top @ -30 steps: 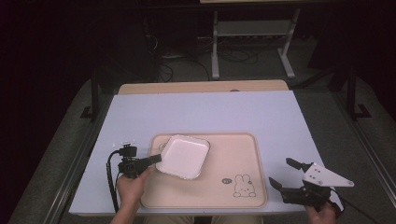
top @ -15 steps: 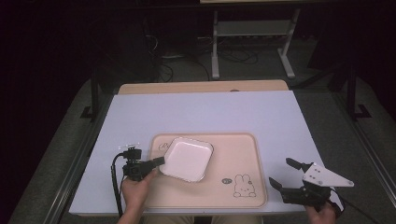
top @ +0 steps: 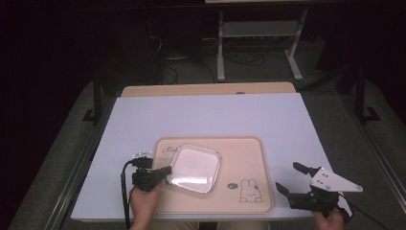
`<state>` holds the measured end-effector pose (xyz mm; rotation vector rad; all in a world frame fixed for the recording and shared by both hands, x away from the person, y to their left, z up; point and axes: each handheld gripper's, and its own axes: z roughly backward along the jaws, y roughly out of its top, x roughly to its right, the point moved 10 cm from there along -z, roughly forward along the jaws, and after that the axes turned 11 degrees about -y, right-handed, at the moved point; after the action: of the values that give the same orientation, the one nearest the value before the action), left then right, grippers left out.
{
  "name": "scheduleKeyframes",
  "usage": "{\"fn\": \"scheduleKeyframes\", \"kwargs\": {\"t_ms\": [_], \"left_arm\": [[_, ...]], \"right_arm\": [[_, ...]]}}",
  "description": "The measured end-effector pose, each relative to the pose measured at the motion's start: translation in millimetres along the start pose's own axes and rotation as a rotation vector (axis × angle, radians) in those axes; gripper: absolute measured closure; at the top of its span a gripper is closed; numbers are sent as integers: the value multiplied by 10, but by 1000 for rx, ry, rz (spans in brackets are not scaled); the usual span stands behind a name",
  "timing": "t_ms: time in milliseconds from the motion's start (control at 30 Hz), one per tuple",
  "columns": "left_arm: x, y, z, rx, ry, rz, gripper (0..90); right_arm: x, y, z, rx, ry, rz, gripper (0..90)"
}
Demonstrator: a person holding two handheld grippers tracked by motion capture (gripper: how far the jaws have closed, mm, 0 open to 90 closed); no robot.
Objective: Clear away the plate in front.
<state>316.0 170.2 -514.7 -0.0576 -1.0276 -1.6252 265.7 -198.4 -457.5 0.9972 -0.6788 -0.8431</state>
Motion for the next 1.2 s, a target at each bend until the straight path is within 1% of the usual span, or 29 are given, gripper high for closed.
{"fn": "scheduleKeyframes", "kwargs": {"t_ms": [133, 200, 267, 333, 567, 700, 900, 1200], "left_arm": [[25, -24, 2, 1, 2, -2, 871], [47, -27, 5, 1, -3, -1, 835], [73, -32, 13, -3, 1, -12, 808], [97, -42, 21, -9, 0, -14, 780], [155, -95, 44, -16, -16, -15, 729], [186, -122, 53, -19, -28, -13, 712], [224, -156, 49, -14, -47, -6, 712], [320, -225, 25, -17, -73, -16, 671]], "right_arm": [[1, 1, 0, 1, 0, -1, 131], [2, 0, -1, 0, 0, -1, 131], [1, 1, 2, 1, 0, -1, 131], [1, 1, 2, 0, -1, -1, 131], [1, 2, 3, 1, -1, 0, 131], [1, 2, 3, 2, -1, 0, 131], [2, 2, 5, 1, -3, -1, 131], [5, 1, 10, 0, -5, -3, 131]]}}
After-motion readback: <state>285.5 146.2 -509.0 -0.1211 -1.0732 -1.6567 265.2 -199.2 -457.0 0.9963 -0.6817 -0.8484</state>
